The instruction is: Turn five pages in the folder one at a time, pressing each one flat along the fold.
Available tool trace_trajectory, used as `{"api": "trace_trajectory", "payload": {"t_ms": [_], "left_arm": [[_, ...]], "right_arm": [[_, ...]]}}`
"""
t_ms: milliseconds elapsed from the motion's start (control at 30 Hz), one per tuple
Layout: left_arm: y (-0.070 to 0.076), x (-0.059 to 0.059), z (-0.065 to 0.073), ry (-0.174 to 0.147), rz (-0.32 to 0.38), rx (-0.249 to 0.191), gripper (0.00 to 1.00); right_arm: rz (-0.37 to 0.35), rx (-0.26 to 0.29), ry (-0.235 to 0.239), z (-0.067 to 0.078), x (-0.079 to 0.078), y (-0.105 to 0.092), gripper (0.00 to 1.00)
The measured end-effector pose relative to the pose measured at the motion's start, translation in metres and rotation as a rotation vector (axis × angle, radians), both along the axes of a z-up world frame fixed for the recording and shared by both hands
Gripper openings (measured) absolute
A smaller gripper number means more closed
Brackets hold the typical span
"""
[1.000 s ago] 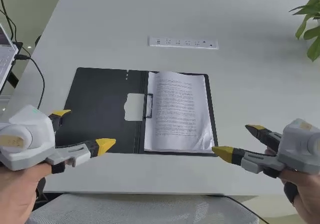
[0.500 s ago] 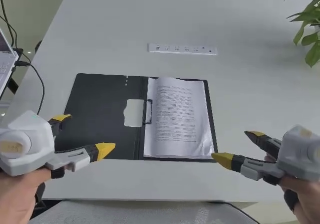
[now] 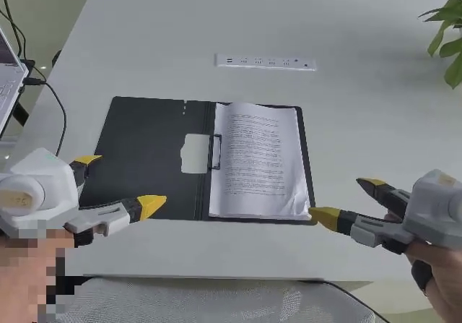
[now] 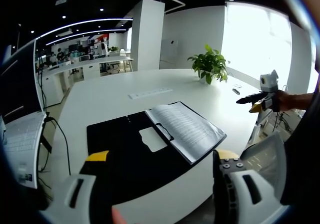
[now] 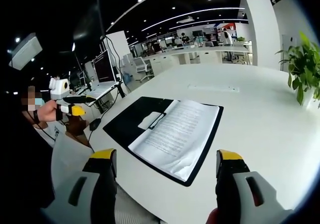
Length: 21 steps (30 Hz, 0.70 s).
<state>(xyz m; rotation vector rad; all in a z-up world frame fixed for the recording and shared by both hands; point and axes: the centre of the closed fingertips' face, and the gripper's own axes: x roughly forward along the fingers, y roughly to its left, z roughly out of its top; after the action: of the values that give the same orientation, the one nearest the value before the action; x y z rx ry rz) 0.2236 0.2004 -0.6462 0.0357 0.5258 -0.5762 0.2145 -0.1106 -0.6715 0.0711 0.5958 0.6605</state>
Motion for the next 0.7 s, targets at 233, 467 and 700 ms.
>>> {"api": "trace_trajectory", "payload": {"t_ms": [233,467,700], "left_arm": [[-0.002,0.001,0.001,-0.001,0.001,-0.001,0.82],[-0.003,0.002,0.0,0.001,-0.006,0.002,0.82],[-0.012,0.006,-0.002,0.007,-0.026,-0.004,0.83]], "right_arm": [[0.003,-0.002,0.005,-0.002,-0.001,0.0,0.81],[-0.006,-0.001,0.004,-0.001,-0.001,-0.004,0.81],[-0.019,-0.001,0.006,-0.002,-0.003,-0.007,0.81]]}}
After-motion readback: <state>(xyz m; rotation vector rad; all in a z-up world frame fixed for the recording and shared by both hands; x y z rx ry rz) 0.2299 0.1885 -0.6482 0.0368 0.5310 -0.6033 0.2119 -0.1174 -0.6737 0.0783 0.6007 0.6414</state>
